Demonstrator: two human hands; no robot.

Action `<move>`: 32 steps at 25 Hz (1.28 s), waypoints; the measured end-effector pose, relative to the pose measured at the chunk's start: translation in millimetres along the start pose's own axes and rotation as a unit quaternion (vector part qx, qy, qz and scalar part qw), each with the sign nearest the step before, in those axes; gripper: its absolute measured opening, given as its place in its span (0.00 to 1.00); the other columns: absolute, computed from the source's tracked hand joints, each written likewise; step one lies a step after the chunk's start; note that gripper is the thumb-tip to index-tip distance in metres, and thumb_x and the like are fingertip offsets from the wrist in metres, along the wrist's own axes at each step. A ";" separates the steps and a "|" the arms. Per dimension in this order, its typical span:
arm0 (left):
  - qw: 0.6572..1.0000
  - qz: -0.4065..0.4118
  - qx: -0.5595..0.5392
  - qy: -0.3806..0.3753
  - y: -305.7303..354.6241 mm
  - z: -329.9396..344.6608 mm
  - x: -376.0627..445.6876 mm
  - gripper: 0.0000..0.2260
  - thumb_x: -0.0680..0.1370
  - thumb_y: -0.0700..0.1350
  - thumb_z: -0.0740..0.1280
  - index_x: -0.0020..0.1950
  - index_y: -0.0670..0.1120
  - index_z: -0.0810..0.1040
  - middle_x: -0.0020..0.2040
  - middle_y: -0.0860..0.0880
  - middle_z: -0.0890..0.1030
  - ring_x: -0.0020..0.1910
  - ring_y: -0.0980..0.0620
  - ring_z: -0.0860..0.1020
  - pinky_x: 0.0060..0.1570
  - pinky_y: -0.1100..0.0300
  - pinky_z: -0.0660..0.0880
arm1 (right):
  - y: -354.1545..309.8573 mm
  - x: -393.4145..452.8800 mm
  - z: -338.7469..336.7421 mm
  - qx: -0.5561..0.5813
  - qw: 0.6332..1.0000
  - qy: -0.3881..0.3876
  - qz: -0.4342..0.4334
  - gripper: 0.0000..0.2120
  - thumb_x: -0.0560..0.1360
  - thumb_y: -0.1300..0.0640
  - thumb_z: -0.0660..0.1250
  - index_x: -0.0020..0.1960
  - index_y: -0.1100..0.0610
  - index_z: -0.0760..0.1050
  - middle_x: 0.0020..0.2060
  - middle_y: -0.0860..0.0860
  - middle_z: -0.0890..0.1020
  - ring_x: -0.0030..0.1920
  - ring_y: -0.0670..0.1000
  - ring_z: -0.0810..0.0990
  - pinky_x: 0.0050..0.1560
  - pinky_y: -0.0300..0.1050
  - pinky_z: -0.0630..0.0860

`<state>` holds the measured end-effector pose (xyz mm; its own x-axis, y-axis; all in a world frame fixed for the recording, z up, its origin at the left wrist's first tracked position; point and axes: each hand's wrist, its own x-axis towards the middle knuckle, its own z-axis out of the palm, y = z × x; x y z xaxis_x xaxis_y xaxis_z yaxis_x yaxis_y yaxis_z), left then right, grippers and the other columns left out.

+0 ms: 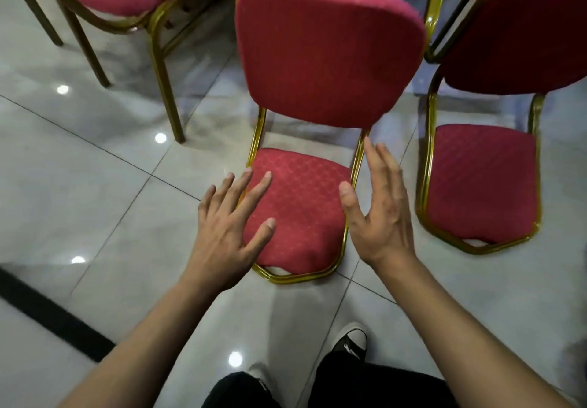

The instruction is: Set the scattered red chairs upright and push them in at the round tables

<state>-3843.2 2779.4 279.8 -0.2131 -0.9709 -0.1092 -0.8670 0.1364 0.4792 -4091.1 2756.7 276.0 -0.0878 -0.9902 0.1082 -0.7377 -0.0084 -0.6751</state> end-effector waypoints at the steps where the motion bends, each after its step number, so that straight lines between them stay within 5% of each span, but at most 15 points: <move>1: 1.000 0.003 0.010 -0.005 -19.9 26.4 5.7 0.28 0.81 0.66 0.49 0.81 0.62 0.53 0.82 0.54 0.54 0.82 0.52 0.48 0.78 0.42 0.48 | 20.5 -5.5 26.7 -0.007 1.000 -0.006 0.010 0.32 0.82 0.39 0.56 0.82 0.48 0.54 0.80 0.51 0.58 0.80 0.48 0.57 0.77 0.55 0.62; 9: 0.991 0.017 0.108 -0.076 -145.4 215.5 46.1 0.29 0.81 0.66 0.46 0.81 0.62 0.46 0.83 0.51 0.49 0.82 0.46 0.47 0.79 0.45 0.45 | 170.2 -55.5 191.1 -0.094 0.986 -0.080 0.109 0.33 0.82 0.37 0.53 0.83 0.44 0.48 0.81 0.53 0.58 0.78 0.55 0.60 0.77 0.58 0.59; 17: 0.983 -0.038 0.155 -0.095 -220.5 295.3 56.2 0.35 0.80 0.66 0.44 0.83 0.50 0.43 0.83 0.48 0.48 0.82 0.44 0.46 0.79 0.43 0.50 | 223.9 -80.2 271.3 -0.200 0.944 -0.170 0.201 0.36 0.81 0.38 0.57 0.83 0.48 0.47 0.83 0.52 0.49 0.81 0.57 0.53 0.80 0.59 0.48; 20: 0.977 -0.057 0.160 -0.128 -239.5 307.2 53.5 0.36 0.78 0.68 0.40 0.83 0.53 0.45 0.83 0.49 0.45 0.82 0.43 0.45 0.77 0.40 0.53 | 240.2 -94.9 279.5 -0.246 0.919 -0.202 0.231 0.38 0.80 0.34 0.56 0.82 0.42 0.41 0.82 0.55 0.45 0.81 0.60 0.50 0.80 0.62 0.47; 23: 0.973 -0.100 0.154 -0.138 -253.2 310.5 49.4 0.32 0.80 0.70 0.48 0.80 0.65 0.41 0.82 0.47 0.39 0.81 0.37 0.44 0.74 0.32 0.54 | 245.1 -99.7 284.6 -0.230 0.900 -0.235 0.286 0.40 0.78 0.30 0.55 0.77 0.32 0.30 0.79 0.62 0.50 0.76 0.66 0.61 0.75 0.66 0.58; 26: 0.977 -0.116 0.085 -0.156 -263.8 310.4 44.9 0.38 0.74 0.75 0.56 0.77 0.72 0.39 0.81 0.49 0.34 0.79 0.33 0.43 0.71 0.28 0.57 | 245.9 -103.6 286.3 -0.111 0.912 -0.232 0.320 0.43 0.76 0.29 0.60 0.72 0.25 0.27 0.67 0.61 0.61 0.63 0.66 0.74 0.64 0.63 0.75; 32: 0.983 -0.145 -0.023 -0.112 -272.9 306.8 50.0 0.44 0.66 0.76 0.67 0.76 0.74 0.48 0.81 0.41 0.37 0.77 0.28 0.52 0.73 0.33 0.61 | 250.2 -110.0 287.8 -0.012 0.930 -0.168 0.325 0.44 0.73 0.29 0.65 0.72 0.21 0.34 0.64 0.58 0.61 0.65 0.68 0.71 0.67 0.66 0.73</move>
<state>-3755.5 2754.0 -123.6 -0.0579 -0.8995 -0.4331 -0.8860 -0.1537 0.4376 -4073.3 2823.5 -114.8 -0.3095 -0.7722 -0.5549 -0.6171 0.6071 -0.5006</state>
